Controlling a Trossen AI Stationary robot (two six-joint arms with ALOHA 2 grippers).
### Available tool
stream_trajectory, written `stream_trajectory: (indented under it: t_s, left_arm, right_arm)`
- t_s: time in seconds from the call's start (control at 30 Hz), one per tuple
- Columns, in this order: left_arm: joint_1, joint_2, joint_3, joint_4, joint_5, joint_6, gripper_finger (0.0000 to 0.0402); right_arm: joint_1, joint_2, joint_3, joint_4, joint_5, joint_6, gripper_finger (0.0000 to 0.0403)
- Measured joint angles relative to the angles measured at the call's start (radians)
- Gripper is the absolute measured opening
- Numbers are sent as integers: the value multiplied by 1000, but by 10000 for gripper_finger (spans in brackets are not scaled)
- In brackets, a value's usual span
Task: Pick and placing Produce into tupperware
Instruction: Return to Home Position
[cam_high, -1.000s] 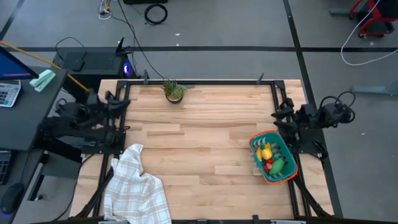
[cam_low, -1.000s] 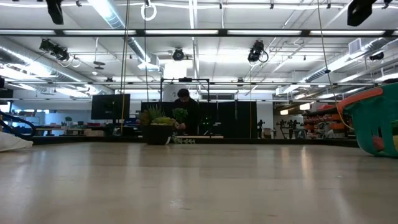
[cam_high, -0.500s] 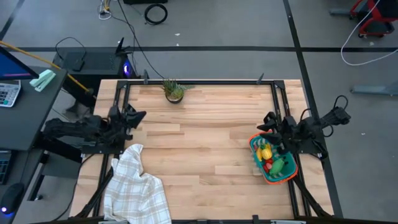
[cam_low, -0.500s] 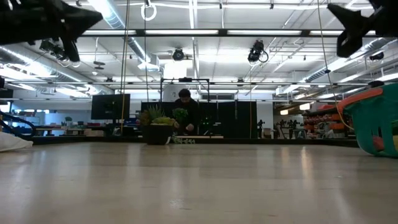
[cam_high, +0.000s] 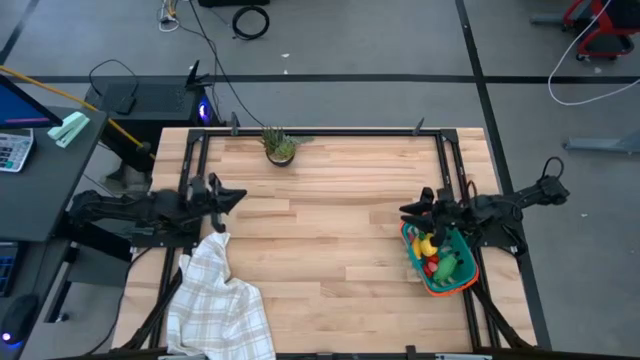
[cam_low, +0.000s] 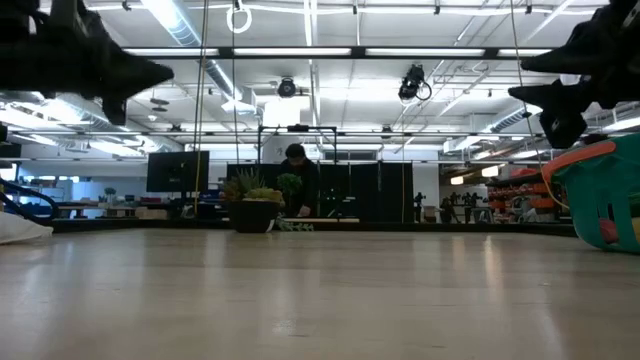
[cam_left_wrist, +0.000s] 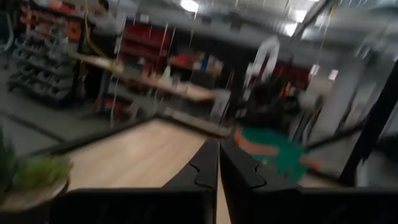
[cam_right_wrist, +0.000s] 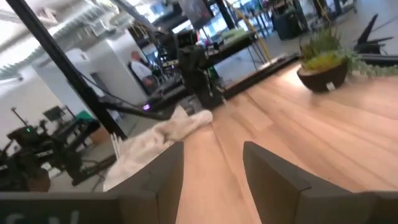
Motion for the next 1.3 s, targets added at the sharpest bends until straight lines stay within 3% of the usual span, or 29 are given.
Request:
stream_trajectory:
  t_s: [0.17,1.3]
  left_arm:
    - [0,2,2,-181,1,8,27]
    - [0,25,1,-154,1,6,21]
  right_arm:
    - [1,21,11,-7,-9,1,174]
    - [1,23,13,-25,-10,-1,174]
